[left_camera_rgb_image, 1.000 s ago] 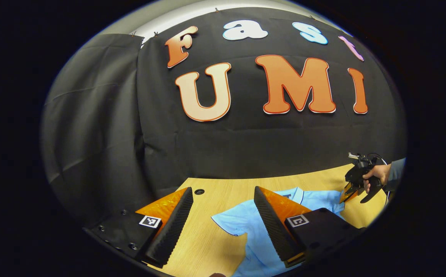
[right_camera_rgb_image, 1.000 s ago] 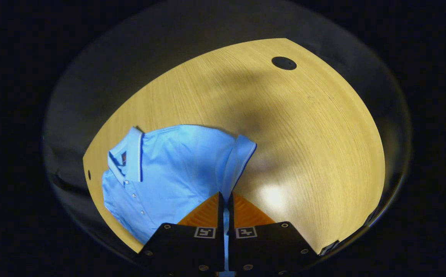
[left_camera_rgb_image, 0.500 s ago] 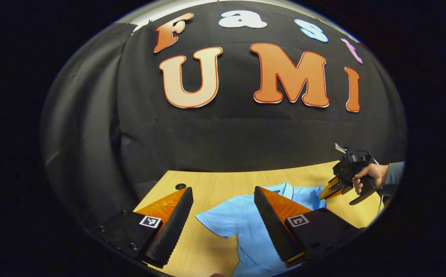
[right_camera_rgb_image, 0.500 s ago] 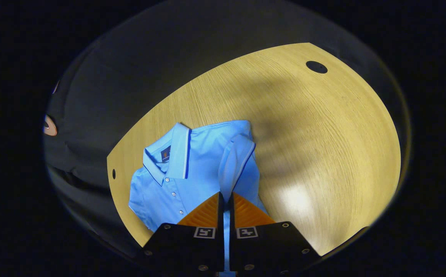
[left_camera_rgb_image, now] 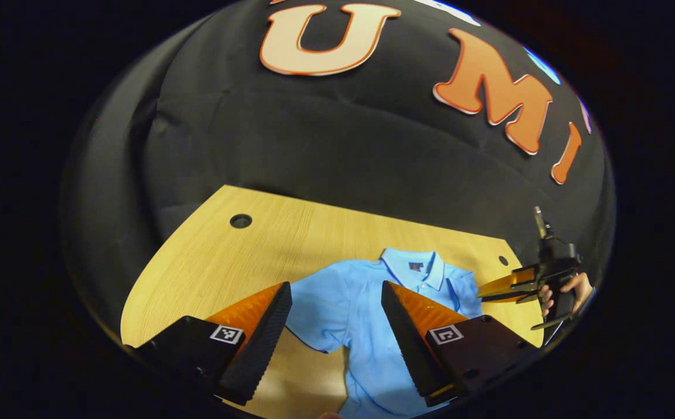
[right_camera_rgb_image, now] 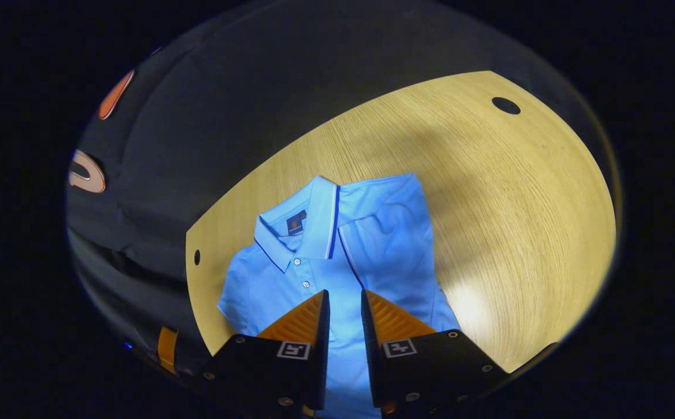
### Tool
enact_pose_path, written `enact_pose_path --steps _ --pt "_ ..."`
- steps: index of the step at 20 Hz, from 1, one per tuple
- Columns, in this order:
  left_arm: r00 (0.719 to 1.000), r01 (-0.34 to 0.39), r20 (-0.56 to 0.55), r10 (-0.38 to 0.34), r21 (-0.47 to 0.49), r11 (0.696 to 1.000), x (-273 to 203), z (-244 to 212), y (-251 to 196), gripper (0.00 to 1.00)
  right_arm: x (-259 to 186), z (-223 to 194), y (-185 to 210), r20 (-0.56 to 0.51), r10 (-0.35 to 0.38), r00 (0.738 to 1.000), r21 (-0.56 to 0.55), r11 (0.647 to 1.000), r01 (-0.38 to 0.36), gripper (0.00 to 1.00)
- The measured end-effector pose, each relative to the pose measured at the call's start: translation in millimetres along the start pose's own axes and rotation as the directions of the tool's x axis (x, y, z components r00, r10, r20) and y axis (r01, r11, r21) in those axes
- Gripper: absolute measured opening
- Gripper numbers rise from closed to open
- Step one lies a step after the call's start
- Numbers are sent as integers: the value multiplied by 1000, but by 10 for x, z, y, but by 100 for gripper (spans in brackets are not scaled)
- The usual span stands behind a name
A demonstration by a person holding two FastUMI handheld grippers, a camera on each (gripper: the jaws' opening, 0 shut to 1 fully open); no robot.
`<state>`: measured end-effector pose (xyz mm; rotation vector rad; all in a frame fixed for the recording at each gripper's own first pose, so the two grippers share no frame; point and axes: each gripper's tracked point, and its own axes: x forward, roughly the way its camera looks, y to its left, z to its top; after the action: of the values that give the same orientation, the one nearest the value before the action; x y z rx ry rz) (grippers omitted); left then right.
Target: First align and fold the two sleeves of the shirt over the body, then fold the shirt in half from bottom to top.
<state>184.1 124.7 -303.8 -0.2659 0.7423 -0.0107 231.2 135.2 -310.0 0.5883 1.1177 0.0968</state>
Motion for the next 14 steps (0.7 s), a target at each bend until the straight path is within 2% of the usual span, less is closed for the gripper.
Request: enact_pose_path --steps 1,4,7,9,10,11,12,13,14 --pt "999 -9 -31 9 -6 1000 100 -55 67 100 -52 23 -19 19 -3 1000 -18 1000 3 37" --pt "991 -9 -131 -3 -95 995 351 -200 143 100 -223 97 -96 81 -20 997 -80 996 26 43" --pt "969 -53 -248 14 -152 987 507 -353 207 100 -434 168 -195 141 -26 990 -123 991 44 57" --pt "944 -53 -329 -18 -203 978 626 -477 111 100 -599 245 -237 206 -8 979 -142 989 38 63" --pt "926 -70 -377 -12 -202 977 658 -543 140 100 -677 254 -284 235 -4 972 -153 987 42 65" --pt "915 -88 -403 1 -199 976 712 -571 167 100 -744 270 -345 260 -9 966 -169 984 54 60" --pt "909 -102 -416 12 -195 976 757 -562 165 100 -804 280 -403 285 -16 958 -185 980 72 63" --pt "900 -121 -434 27 -191 974 802 -575 186 100 -895 304 -442 317 -16 948 -197 977 82 77" --pt "890 -132 -455 28 -199 971 823 -600 170 100 -974 322 -461 340 -12 940 -205 975 87 79"
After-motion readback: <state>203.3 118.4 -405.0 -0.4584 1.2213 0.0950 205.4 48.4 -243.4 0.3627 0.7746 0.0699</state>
